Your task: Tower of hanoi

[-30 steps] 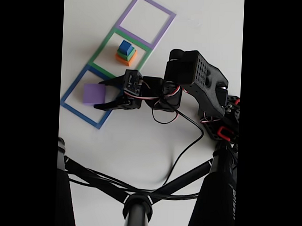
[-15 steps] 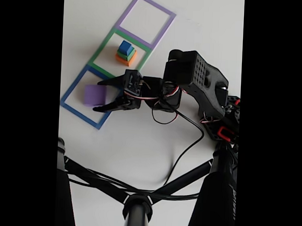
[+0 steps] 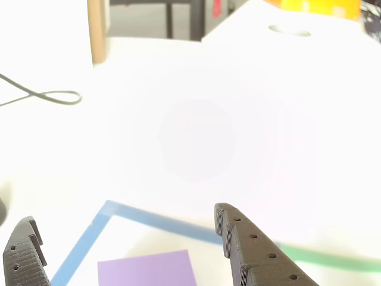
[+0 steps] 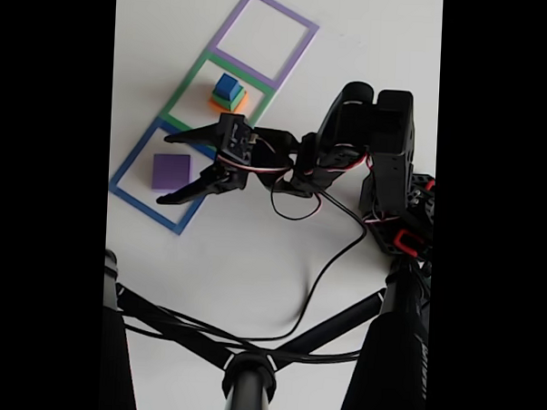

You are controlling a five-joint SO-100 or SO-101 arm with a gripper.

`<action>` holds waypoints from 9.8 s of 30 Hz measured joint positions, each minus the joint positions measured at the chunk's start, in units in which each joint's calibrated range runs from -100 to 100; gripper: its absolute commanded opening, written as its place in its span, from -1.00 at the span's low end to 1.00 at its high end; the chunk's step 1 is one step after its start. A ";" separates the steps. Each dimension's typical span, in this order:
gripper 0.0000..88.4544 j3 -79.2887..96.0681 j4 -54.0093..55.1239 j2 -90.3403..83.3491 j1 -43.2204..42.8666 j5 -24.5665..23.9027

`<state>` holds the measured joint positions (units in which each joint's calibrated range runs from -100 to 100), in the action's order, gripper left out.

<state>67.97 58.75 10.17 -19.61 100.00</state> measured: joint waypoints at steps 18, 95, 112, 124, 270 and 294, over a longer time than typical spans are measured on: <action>-0.95 -18.10 -97.75 -59.94 8.19 0.00; -0.28 22.45 -23.19 -37.40 24.89 0.00; -0.43 15.23 -7.38 -16.12 24.31 0.00; -0.55 15.23 -7.22 -16.12 22.10 0.00; -0.89 -0.09 -4.65 1.35 -2.29 0.00; -0.46 -0.17 -1.44 4.81 -2.54 0.00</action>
<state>67.80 57.30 14.99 -22.14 100.00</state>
